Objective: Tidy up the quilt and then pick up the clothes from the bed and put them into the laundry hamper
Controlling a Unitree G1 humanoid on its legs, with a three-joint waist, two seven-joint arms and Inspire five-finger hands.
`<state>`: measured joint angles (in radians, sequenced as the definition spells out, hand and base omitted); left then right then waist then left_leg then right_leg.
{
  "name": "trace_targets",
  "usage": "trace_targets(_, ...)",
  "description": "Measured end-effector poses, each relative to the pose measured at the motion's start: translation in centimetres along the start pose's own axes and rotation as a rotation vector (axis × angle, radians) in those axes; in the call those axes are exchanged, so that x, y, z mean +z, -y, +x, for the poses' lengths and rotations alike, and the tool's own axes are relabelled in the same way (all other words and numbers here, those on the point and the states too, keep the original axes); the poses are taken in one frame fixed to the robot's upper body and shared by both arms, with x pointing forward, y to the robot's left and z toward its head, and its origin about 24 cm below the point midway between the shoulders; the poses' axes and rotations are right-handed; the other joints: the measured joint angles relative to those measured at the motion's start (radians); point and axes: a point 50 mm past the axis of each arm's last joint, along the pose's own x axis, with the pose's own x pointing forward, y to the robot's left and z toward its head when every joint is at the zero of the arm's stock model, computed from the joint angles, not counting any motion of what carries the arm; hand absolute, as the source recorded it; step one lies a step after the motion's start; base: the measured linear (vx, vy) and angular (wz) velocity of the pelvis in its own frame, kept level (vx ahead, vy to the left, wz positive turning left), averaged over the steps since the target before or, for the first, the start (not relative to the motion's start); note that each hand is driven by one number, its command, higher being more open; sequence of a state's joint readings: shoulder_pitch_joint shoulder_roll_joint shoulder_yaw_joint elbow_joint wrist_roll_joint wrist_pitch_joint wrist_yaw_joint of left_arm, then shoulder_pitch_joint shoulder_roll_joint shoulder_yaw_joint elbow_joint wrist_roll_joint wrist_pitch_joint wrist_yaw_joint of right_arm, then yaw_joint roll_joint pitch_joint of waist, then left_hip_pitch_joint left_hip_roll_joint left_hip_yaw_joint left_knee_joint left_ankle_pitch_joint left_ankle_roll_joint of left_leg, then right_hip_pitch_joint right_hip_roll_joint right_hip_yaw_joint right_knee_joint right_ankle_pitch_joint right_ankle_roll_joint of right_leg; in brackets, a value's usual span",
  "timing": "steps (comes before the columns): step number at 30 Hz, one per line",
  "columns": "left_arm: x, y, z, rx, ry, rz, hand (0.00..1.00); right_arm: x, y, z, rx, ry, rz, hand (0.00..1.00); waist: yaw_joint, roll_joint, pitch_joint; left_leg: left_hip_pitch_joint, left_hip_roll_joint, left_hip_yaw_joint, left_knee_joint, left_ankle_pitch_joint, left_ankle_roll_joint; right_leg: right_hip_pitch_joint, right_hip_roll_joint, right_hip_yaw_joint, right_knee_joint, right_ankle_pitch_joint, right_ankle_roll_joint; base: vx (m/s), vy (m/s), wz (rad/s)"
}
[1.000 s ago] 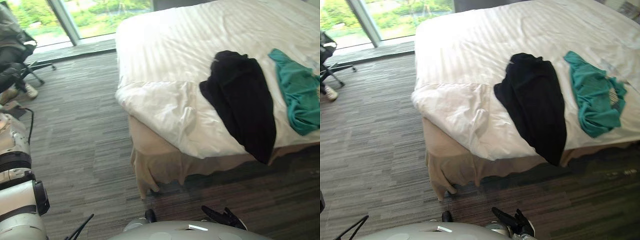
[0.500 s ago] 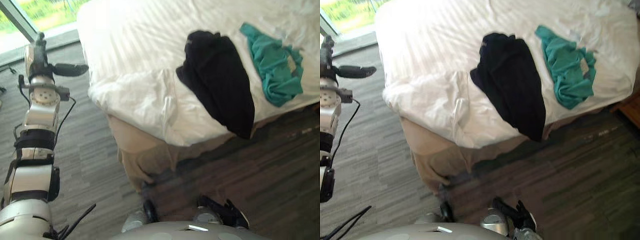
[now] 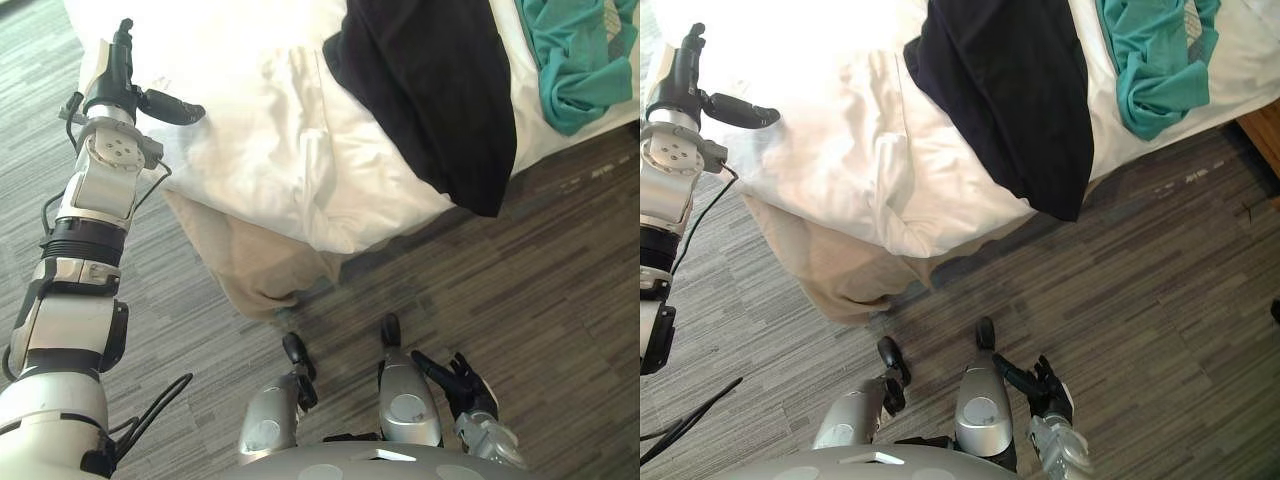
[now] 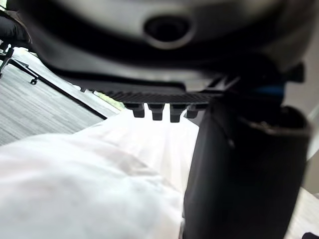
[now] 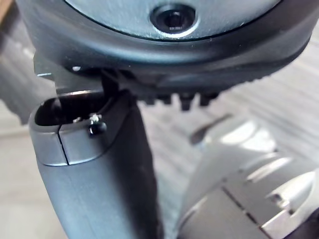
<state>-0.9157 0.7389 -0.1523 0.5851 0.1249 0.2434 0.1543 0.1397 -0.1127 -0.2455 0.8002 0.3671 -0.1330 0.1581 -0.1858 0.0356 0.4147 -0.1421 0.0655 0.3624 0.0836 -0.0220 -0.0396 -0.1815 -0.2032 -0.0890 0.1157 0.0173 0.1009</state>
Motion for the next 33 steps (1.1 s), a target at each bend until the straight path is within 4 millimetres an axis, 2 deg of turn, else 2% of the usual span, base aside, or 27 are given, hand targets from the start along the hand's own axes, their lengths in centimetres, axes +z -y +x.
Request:
trace_targets(3,0.2,0.7,-0.1,-0.009,0.003,0.028,1.0,0.6,-0.8,0.2,0.036,0.025,-0.016,1.0,-0.007,-0.019,0.02,-0.027,0.0,0.017,0.001,0.002,0.003,-0.04,-0.001,0.015,0.01,0.0,0.0,-0.05,0.01,-0.13)
trace_targets(4,0.3,1.6,-0.2,-0.04,-0.005,0.015,0.0,0.7,-0.8,0.2,0.036,0.026,-0.015,1.0,-0.009,-0.024,0.037,-0.03,0.0,0.021,0.001,0.004,0.005,-0.049,-0.001,0.019,0.019,0.0,0.0,-0.03,0.002,-0.06)
trace_targets(6,0.3,2.2,-0.2,-0.082,-0.008,0.021,0.0,0.8,-0.8,0.1,0.032,0.027,-0.016,1.0,-0.008,-0.023,0.043,-0.032,0.0,0.024,0.0,0.004,0.005,-0.056,-0.001,0.022,0.024,0.0,0.0,-0.01,0.001,-0.03)
trace_targets(7,0.6,2.6,-0.3,-0.13,0.01,0.097,0.0,1.0,-0.9,0.2,0.034,0.034,-0.017,1.0,-0.009,-0.023,0.044,-0.045,0.0,0.028,0.001,0.007,0.007,-0.069,-0.003,0.024,0.025,0.0,0.0,0.0,0.0,0.0)
trace_targets(13,2.2,1.5,0.4,-0.196,0.047,0.284,0.0,2.3,-1.5,0.3,0.061,0.078,-0.024,1.0,0.0,-0.023,0.044,-0.044,0.0,0.034,0.001,0.01,0.007,-0.073,-0.01,0.023,0.042,-0.001,0.0,-0.01,0.002,0.02)
trace_targets(19,1.9,1.8,0.3,-0.3,0.072,0.349,0.0,2.7,-2.3,0.3,0.097,0.08,-0.047,1.0,0.008,-0.02,0.043,-0.031,-0.008,0.038,0.001,0.011,0.008,-0.066,-0.025,0.015,0.057,-0.004,0.006,0.0,0.011,0.02)
trace_targets(23,-0.1,3.5,-0.7,-0.425,0.074,0.37,0.0,1.6,-1.6,-0.2,0.077,0.049,-0.053,1.0,0.009,-0.009,0.033,0.017,-0.014,0.029,-0.002,0.011,0.008,-0.001,-0.041,-0.02,0.058,-0.024,0.016,0.03,0.017,0.18)
trace_targets(27,-2.7,5.3,-2.6,-0.558,0.067,0.359,0.0,0.9,-0.7,-0.7,0.052,0.02,-0.092,1.0,0.017,0.016,-0.008,0.036,-0.02,-0.004,-0.004,0.011,0.007,0.04,-0.045,-0.059,0.059,-0.04,0.019,0.04,-0.002,0.26)
trace_targets(30,-5.8,6.4,-5.3,-0.687,0.016,0.35,0.0,0.3,-0.3,-0.9,0.034,-0.008,-0.089,1.0,0.027,0.032,-0.039,0.083,-0.021,-0.034,-0.009,0.008,0.004,0.104,-0.046,-0.097,0.057,-0.055,0.019,0.04,-0.012,0.25)
trace_targets(31,-7.5,6.6,-6.5,-0.738,-0.019,0.351,0.0,-0.1,0.2,-1.0,0.017,-0.025,-0.08,1.0,0.033,0.042,-0.062,0.096,-0.021,-0.048,-0.013,0.007,0.002,0.125,-0.046,-0.111,0.054,-0.059,0.019,0.04,-0.022,0.24)
trace_targets(32,-9.1,6.6,-7.8,-0.772,-0.061,0.344,1.0,-0.4,0.7,-1.1,-0.004,-0.045,-0.071,1.0,0.041,0.053,-0.087,0.109,-0.02,-0.063,-0.02,0.006,-0.001,0.145,-0.043,-0.126,0.047,-0.061,0.018,0.04,-0.021,0.25)
trace_targets(33,-9.9,6.5,-8.3,-0.782,-0.081,0.339,1.0,-0.6,0.9,-1.2,-0.014,-0.055,-0.065,1.0,0.047,0.057,-0.097,0.117,-0.02,-0.069,-0.021,0.004,-0.003,0.159,-0.041,-0.131,0.037,-0.061,0.018,0.05,-0.014,0.22)
